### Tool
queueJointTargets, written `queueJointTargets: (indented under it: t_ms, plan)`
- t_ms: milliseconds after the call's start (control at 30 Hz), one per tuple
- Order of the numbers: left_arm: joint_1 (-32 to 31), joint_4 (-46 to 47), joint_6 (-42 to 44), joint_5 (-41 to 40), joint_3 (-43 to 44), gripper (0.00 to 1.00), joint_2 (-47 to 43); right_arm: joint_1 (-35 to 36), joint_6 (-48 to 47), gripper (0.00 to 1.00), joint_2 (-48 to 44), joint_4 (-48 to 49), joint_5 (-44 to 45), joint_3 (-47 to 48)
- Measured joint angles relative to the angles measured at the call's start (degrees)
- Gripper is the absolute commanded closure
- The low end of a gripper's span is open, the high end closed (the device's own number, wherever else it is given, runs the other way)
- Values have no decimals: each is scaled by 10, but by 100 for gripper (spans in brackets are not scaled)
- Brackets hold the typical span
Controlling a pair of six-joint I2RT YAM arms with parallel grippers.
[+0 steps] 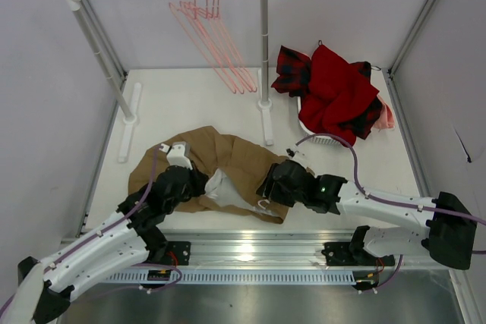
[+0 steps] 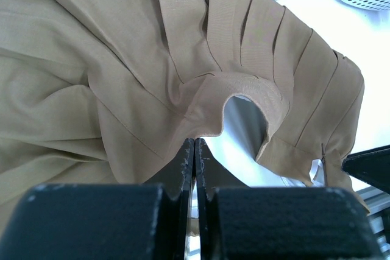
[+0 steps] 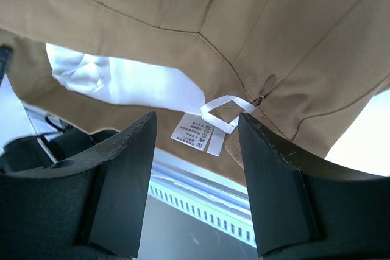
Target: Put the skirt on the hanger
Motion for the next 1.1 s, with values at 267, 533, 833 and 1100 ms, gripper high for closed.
queueJointTargets:
  t_ms: [267,533,833,1100]
  plan:
    - [0,19,0,0,-22,96,-3,22,72,39,0,0,55,-4]
    - [0,26,0,0,-23,96,-7,31,146,44,-13,-4,85,-22]
    - [0,29,0,0,-26,96,-6,32,189,44,-12,-11,95,-25]
    - [0,30,1,0,-26,96,-6,36,190,43,37,5,88,-23]
